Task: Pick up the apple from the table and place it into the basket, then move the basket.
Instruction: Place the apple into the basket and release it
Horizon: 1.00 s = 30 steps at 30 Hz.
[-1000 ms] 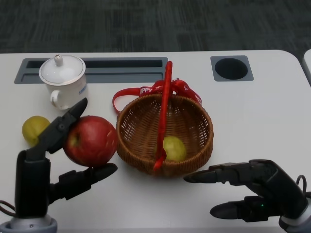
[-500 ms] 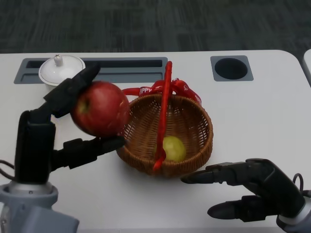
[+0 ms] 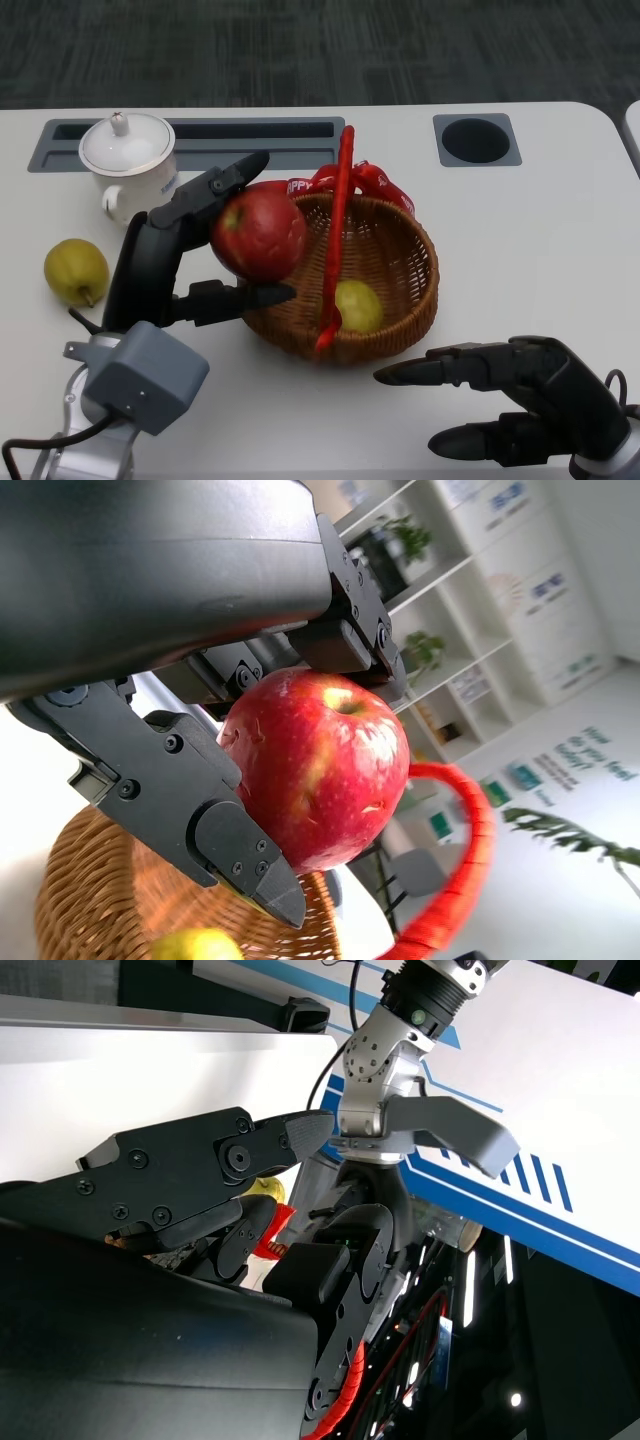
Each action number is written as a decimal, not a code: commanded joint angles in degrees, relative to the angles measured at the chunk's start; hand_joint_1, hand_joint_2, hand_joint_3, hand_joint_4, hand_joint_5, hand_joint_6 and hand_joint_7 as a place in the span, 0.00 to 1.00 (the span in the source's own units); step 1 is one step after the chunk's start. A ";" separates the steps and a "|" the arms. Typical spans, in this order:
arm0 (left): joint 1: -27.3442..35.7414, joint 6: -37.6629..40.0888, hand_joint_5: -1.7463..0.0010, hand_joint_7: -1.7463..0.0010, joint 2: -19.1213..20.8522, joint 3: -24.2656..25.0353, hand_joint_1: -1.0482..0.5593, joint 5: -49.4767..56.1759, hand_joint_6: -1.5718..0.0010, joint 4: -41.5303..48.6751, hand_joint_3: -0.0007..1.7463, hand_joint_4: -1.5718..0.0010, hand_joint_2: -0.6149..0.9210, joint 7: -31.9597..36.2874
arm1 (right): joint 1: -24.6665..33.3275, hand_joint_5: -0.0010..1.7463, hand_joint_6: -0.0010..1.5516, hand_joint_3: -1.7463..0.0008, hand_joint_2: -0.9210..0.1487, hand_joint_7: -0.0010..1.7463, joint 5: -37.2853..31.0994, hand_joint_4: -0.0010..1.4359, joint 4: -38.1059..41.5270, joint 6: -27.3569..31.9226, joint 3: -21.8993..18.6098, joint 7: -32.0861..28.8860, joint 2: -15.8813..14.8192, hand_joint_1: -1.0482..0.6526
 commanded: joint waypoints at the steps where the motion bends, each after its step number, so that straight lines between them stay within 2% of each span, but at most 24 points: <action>1: -3.19 -1.64 1.00 1.00 1.25 -0.55 0.48 -1.02 0.40 6.59 0.00 0.34 0.93 -2.91 | 0.55 0.00 0.53 1.00 0.02 0.00 0.30 0.61 -0.71 -0.65 -0.25 -0.50 -0.33 0.44; 4: -5.10 -0.80 1.00 1.00 1.95 -1.29 0.38 -1.72 0.57 10.12 0.00 0.56 0.89 -6.74 | 0.43 0.00 0.53 1.00 0.01 0.00 0.14 0.60 -0.52 -0.93 -0.24 -0.58 -0.37 0.44; 6: -6.32 -0.07 1.00 1.00 2.23 -1.66 0.32 -1.64 0.65 11.27 0.00 0.65 0.88 -8.45 | 0.41 0.00 0.53 1.00 0.01 0.00 0.13 0.60 -0.52 -0.79 -0.15 -0.55 -0.40 0.44; 13: -9.96 -1.38 1.00 1.00 2.76 -2.26 0.26 -2.54 0.73 14.78 0.00 0.76 0.88 -12.91 | 0.47 0.00 0.53 1.00 0.01 0.00 0.20 0.60 -0.23 -0.90 0.28 -0.47 -0.04 0.44; 17: -11.09 -1.40 1.00 1.00 3.41 -2.83 0.14 -2.39 0.80 14.90 0.00 0.88 0.89 -14.79 | 0.60 0.00 0.53 1.00 0.01 0.00 -0.13 0.60 -0.09 -1.18 0.47 -0.61 -0.10 0.44; 20: -11.50 -1.27 1.00 1.00 3.71 -2.47 0.11 -3.39 0.83 14.53 0.00 0.94 0.90 -16.23 | 0.75 0.00 0.53 1.00 0.01 0.00 -0.12 0.60 -0.20 -1.04 0.54 -0.82 -0.08 0.44; 25: -10.14 -2.03 0.99 0.99 4.23 -1.20 0.12 -4.47 0.83 11.19 0.00 0.94 0.90 -16.09 | 0.20 0.00 0.54 1.00 0.02 0.00 -0.30 0.61 0.15 -1.65 0.11 -1.70 0.24 0.44; 30: -5.48 -0.82 0.98 0.98 5.16 0.45 0.22 -5.35 0.76 2.28 0.00 0.84 0.90 -15.16 | -4.47 0.00 0.54 1.00 0.03 0.00 -0.94 0.62 3.00 -3.88 -1.25 -2.64 -0.14 0.43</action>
